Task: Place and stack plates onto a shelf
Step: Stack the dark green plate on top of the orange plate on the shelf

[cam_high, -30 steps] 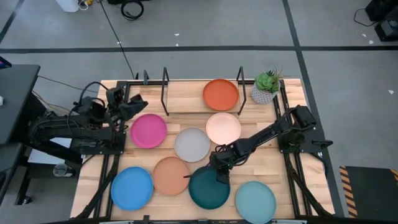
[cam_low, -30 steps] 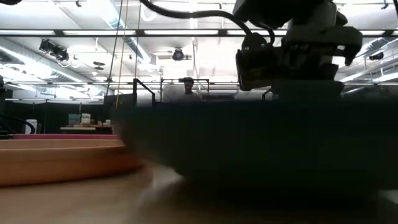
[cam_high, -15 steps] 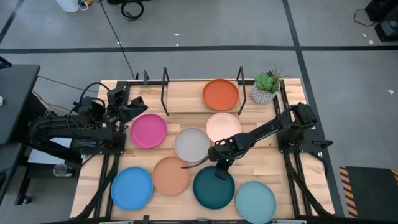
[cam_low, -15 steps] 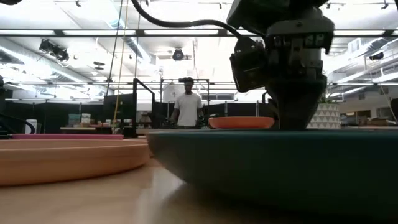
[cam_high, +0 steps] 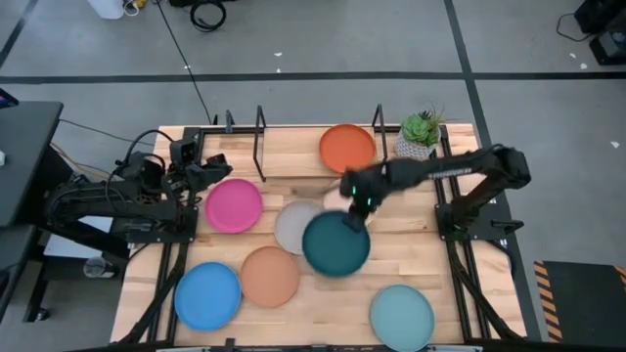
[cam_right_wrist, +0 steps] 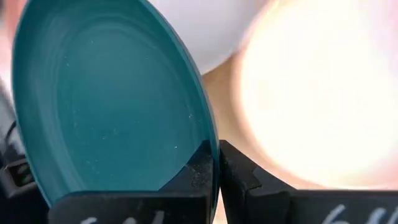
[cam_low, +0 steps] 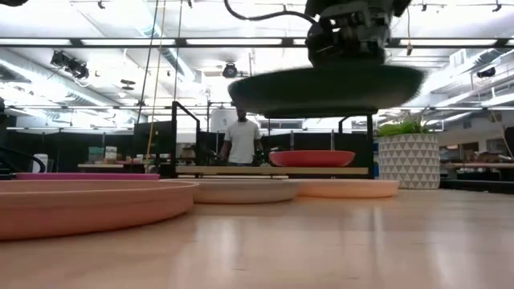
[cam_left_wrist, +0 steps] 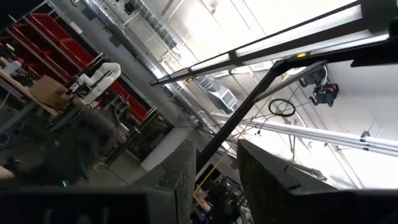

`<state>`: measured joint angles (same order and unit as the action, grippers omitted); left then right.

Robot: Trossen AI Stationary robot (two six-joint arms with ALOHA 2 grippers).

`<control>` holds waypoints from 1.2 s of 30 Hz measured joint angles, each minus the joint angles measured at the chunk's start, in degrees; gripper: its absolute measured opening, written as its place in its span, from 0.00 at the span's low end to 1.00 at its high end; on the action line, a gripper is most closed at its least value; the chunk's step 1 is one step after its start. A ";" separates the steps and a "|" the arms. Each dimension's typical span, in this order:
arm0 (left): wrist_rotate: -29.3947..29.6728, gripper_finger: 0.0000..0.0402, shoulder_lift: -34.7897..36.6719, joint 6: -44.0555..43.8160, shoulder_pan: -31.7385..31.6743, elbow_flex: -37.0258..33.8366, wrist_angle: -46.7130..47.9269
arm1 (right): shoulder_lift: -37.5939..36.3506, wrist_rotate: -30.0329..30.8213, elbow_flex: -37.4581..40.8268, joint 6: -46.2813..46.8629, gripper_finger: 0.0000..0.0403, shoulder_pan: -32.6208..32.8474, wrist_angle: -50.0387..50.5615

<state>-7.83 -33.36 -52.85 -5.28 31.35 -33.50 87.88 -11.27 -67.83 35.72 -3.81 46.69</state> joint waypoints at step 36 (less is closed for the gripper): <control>12.99 0.31 -6.76 13.50 -7.48 7.67 11.74 | 27.76 -4.57 -41.99 -59.95 0.08 -48.57 18.53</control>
<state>5.16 -40.12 -39.35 -12.76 39.03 -21.75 115.64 -15.84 -109.82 -24.23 -52.38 65.22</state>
